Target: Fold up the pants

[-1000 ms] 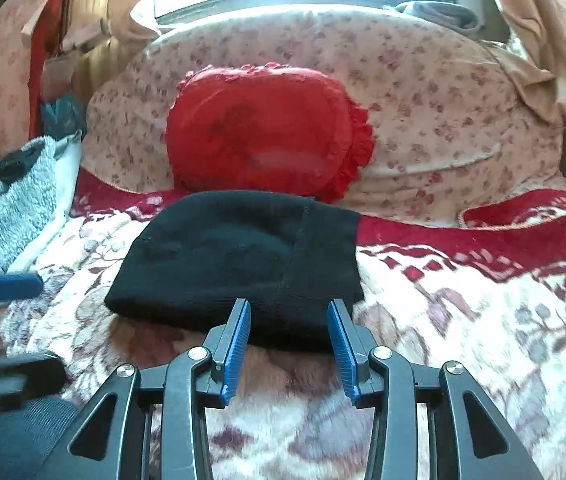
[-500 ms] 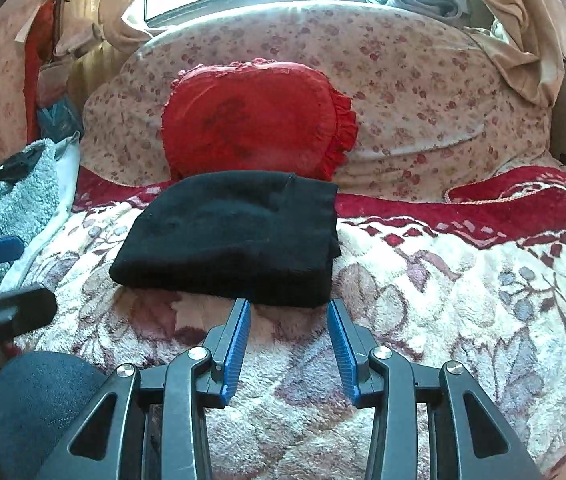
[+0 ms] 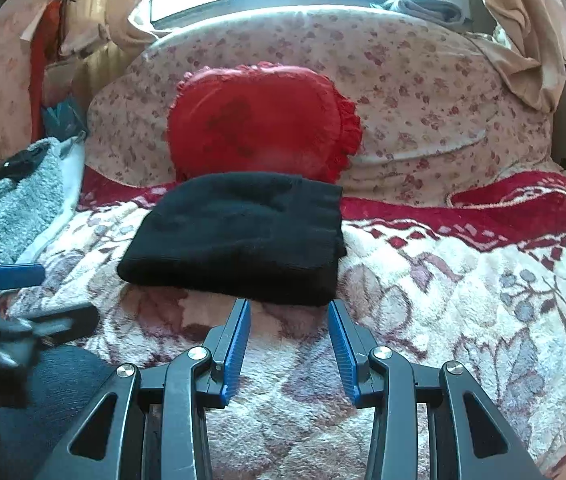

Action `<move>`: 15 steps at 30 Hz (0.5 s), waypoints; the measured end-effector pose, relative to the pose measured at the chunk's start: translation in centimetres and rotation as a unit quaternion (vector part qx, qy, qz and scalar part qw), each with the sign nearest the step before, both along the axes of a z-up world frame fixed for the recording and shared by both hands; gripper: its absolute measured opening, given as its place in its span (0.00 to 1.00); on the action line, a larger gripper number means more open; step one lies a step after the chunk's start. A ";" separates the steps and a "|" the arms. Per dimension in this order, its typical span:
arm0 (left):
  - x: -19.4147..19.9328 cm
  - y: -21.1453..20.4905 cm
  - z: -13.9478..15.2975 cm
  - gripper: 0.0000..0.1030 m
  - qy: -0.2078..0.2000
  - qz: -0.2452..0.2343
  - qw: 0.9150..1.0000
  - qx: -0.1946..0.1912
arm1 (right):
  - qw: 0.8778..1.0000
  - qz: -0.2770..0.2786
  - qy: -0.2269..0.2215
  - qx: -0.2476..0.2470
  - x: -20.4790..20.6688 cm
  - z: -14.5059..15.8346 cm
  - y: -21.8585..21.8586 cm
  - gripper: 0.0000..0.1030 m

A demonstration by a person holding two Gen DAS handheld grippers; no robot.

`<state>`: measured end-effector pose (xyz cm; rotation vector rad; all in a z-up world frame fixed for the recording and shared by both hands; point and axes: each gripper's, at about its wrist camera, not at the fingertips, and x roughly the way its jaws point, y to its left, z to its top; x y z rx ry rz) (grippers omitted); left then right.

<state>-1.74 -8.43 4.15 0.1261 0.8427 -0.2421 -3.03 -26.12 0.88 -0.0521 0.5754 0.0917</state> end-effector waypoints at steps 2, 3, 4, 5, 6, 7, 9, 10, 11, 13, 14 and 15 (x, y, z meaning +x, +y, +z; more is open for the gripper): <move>-0.3 -0.5 0.0 0.97 -0.010 -0.003 1.000 0.012 | 1.000 0.005 0.000 -0.004 -0.1 -0.1 0.3 0.37; -0.4 -0.7 0.0 0.97 -0.013 -0.005 1.000 0.017 | 1.000 0.007 0.001 -0.006 0.0 -0.2 0.4 0.37; -0.5 -0.8 0.0 0.97 -0.016 -0.006 1.000 0.021 | 1.000 0.009 0.002 -0.007 0.0 -0.3 0.5 0.37; -0.6 -0.8 0.0 0.97 -0.017 -0.006 1.000 0.022 | 1.000 0.009 0.003 -0.007 0.0 -0.3 0.5 0.37; -0.4 -0.8 0.0 0.97 -0.016 -0.006 1.000 0.022 | 1.000 0.010 0.003 -0.006 0.1 -0.3 0.5 0.37; -0.4 -0.8 0.0 0.97 -0.015 -0.006 1.000 0.020 | 1.000 0.010 0.002 -0.005 0.1 -0.3 0.6 0.37; -0.4 -0.7 0.0 0.97 -0.011 -0.004 1.000 0.015 | 1.000 0.011 0.001 -0.004 0.0 -0.3 0.7 0.37; -0.3 -0.6 0.0 0.97 -0.010 -0.003 1.000 0.012 | 1.000 0.011 0.000 -0.005 0.0 -0.3 0.7 0.37; -0.3 -0.6 0.0 0.97 -0.009 -0.003 1.000 0.010 | 1.000 0.012 0.000 -0.005 0.0 -0.3 0.8 0.37; -0.2 -0.5 0.0 0.97 -0.007 -0.003 1.000 0.007 | 1.000 0.014 -0.001 -0.007 0.0 -0.3 0.9 0.37; -0.1 -0.5 0.0 0.97 -0.007 -0.003 1.000 0.006 | 1.000 0.014 -0.001 -0.008 -0.1 -0.3 1.0 0.37; -0.1 -0.4 0.0 0.97 -0.006 -0.002 1.000 0.006 | 1.000 0.014 -0.001 -0.009 -0.1 -0.3 1.0 0.37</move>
